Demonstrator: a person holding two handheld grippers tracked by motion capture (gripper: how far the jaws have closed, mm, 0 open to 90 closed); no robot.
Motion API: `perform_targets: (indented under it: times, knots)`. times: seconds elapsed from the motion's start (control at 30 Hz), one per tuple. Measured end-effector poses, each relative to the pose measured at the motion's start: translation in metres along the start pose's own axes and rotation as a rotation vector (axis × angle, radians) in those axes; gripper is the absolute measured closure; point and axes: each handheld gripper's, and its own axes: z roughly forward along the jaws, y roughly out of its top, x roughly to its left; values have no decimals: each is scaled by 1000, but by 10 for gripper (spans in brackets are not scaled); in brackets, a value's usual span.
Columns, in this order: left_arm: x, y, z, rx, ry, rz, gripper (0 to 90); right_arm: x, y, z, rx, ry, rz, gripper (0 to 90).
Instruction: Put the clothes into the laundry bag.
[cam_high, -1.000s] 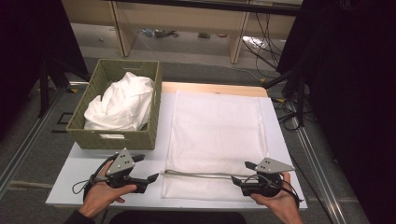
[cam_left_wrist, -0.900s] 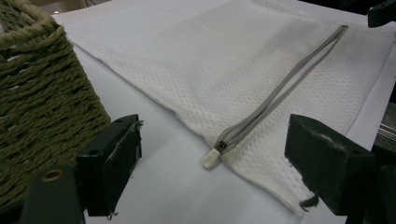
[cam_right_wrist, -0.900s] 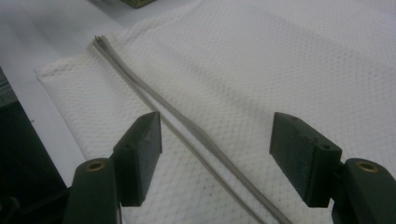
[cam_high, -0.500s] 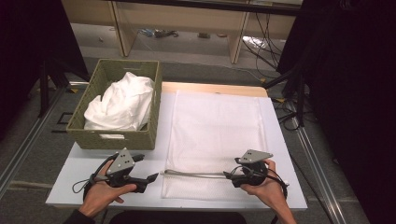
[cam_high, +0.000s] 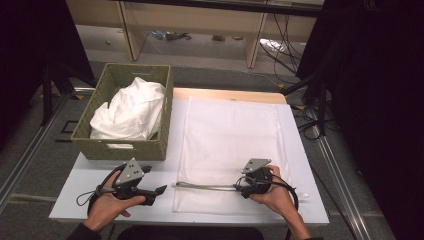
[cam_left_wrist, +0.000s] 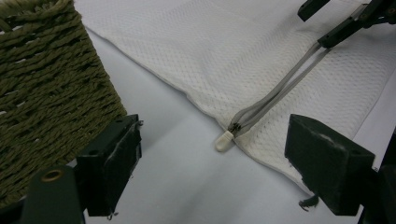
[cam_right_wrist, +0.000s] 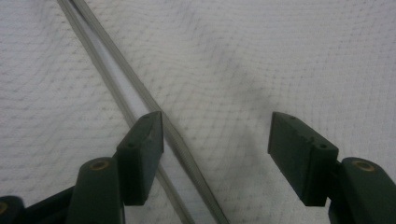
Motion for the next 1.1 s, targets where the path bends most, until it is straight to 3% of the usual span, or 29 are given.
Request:
perform_targets:
  times: [0.03, 0.07, 0.13, 0.17, 0.2, 0.27, 0.33, 0.37, 0.4, 0.43, 0.57, 0.6, 0.63, 0.7, 0.77, 0.87, 0.9, 1.0, 1.03, 1.07, 1.1]
  knots:
    - [0, 0, 0, 0, -2, 0, 182, -1, 1, 1, 17, 7, -1, 362]
    - [-1, -1, 1, 0, 0, -7, 183, -1, 2, 6, 30, -18, -10, 369]
    - [0, -1, 1, 7, 4, -2, 183, -2, 3, 6, 41, -6, -11, 395]
    - [1, -2, 2, 0, 2, -6, 184, -4, 4, 7, 22, -17, -59, 476]
    - [1, -1, 1, 13, 11, -9, 186, -7, 8, 6, 54, -80, -101, 528]
    - [1, -1, 2, 12, 4, -14, 193, -11, 9, 7, 53, -99, -81, 557]
    - [4, -1, 1, 50, 21, 37, 198, -14, 10, 6, 53, -125, -94, 557]
    - [3, -2, 1, 45, 16, 10, 199, -14, 9, 9, 37, -79, -48, 557]
    - [3, -2, 1, 45, 16, 10, 199, -14, 9, 9, 37, -79, -48, 557]
    - [3, -2, 1, 43, 16, 7, 199, -15, 11, 10, 55, -37, -63, 557]
    - [3, -2, 2, 35, 14, 3, 199, -16, 13, 13, 46, -58, -43, 582]
    - [3, -2, 1, 46, 14, 9, 199, -17, 13, 14, 41, -57, -36, 627]
    - [3, -2, 2, 48, 9, 10, 200, -18, 14, 15, 37, -26, 11, 660]
    - [2, -2, 2, 37, 10, 1, 202, -20, 15, 16, 38, -18, 32, 747]
    - [2, -2, 2, 36, 12, -13, 202, -21, 18, 19, 34, -14, -4, 837]
    - [5, 0, -1, 36, 3, -4, 204, -20, 20, 18, 59, -17, -16, 872]
    - [4, 1, -2, 24, 11, -28, 205, -20, 21, 17, 49, -24, -41, 882]
    - [7, 7, -8, 18, 18, -11, 214, -16, 24, 11, 18, -46, -23, 891]
    - [9, 11, -11, 10, 22, -16, 216, -18, 26, 8, 0, -66, -38, 892]
    - [11, 14, -13, -2, 31, -28, 216, -13, 27, 4, 2, -70, 9, 892]
    - [13, 16, -15, -6, 35, -31, 216, -15, 28, 1, -13, -74, -21, 894]
